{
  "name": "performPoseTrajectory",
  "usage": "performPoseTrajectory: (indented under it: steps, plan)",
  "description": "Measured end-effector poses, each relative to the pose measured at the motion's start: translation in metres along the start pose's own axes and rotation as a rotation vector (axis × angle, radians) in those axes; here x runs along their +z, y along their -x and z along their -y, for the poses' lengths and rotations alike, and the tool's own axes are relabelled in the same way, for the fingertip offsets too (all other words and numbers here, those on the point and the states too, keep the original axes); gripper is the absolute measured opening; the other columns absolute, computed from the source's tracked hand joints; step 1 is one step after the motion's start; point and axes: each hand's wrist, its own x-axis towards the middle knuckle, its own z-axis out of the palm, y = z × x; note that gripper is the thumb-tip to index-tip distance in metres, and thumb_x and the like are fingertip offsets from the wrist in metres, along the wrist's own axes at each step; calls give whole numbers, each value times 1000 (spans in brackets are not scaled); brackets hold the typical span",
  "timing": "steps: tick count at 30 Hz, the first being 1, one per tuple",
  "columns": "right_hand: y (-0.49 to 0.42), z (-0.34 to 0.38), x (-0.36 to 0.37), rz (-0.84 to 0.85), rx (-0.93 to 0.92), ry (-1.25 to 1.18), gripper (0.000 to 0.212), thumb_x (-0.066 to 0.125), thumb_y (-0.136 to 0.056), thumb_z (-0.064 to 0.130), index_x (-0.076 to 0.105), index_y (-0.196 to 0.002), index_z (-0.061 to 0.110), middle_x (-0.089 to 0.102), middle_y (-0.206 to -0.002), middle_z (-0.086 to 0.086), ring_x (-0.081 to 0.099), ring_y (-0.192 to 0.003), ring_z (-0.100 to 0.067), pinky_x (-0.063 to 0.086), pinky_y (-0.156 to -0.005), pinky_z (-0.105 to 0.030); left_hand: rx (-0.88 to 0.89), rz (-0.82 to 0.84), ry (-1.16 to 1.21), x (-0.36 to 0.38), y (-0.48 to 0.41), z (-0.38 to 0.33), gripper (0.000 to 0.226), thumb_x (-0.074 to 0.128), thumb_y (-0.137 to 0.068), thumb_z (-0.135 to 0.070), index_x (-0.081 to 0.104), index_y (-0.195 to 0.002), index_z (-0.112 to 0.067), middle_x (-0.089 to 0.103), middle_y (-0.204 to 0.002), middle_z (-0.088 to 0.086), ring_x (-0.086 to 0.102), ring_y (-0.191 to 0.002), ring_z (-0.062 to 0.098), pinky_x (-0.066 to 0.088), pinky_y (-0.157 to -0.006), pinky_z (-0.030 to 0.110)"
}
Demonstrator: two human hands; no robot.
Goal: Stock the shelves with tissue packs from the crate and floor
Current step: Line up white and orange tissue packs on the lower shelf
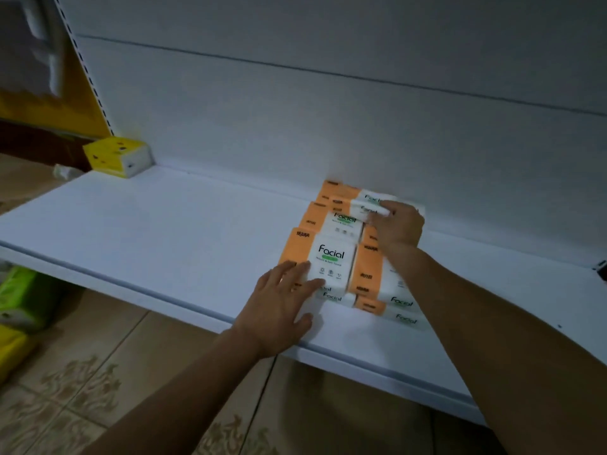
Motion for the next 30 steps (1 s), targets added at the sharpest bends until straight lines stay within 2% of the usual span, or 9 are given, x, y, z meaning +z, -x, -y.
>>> performPoseTrajectory:
  steps: [5,7,10,12,16,19,22,27,30]
  plan:
    - [-17,14,26,49,-35,9,24,51,-86,-3,65,-105,-10,65,-109,-22,62,-102,-31,45,-74,-25,0,-109,18,11,8,-1,54,40,-75,-43,47,-124,-24,53,-125,11,40,-115,24,51,-83,36]
    - [-18,12,35,60,-26,42,23,48,-85,-2,65,-100,-9,64,-106,-19,61,-99,-31,42,-68,-23,14,-108,5,13,13,3,55,41,-76,-42,46,-128,-23,50,-130,11,37,-118,24,49,-87,36]
    - [-13,16,42,5,-126,142,35,49,-87,5,54,-121,1,46,-132,-16,47,-121,-30,44,-90,-30,16,-93,6,11,25,11,56,41,-78,-41,43,-130,-23,48,-135,11,36,-121,23,46,-91,36]
    - [0,30,46,24,-302,174,49,46,-90,5,39,-139,7,26,-149,-11,25,-138,-25,26,-108,-27,-26,-103,8,8,39,19,56,43,-78,-40,43,-131,-21,49,-135,11,36,-121,23,44,-91,36]
    - [56,74,74,201,-654,109,53,45,-87,0,38,-140,7,28,-150,-11,24,-140,-25,20,-108,-22,-161,-121,21,6,98,41,51,45,-78,-33,47,-127,-18,51,-132,14,40,-119,25,46,-91,39]
    - [121,97,106,411,-876,104,55,47,-84,-2,41,-138,4,34,-146,-14,32,-134,-28,25,-107,-26,-313,-72,56,6,171,54,49,48,-80,-36,46,-127,-21,50,-131,10,45,-115,24,45,-90,37]
    - [194,103,133,732,-975,124,53,47,-86,0,40,-138,7,35,-145,-10,35,-131,-26,33,-107,-34,-505,110,62,8,252,58,61,46,-77,-56,45,-130,-25,50,-133,7,46,-119,25,48,-90,42]
    - [299,65,168,1369,-990,412,63,50,-87,9,27,-144,17,34,-144,-11,40,-128,-29,40,-102,-44,-840,418,101,26,357,46,98,37,-59,-82,18,-143,-34,26,-151,10,30,-136,33,34,-103,47]
    - [334,37,179,1591,-960,547,72,53,-88,10,15,-149,18,27,-150,-11,32,-136,-29,34,-108,-42,-1127,537,92,33,380,30,102,43,-70,-73,-1,-148,-24,3,-154,11,15,-139,29,29,-108,38]
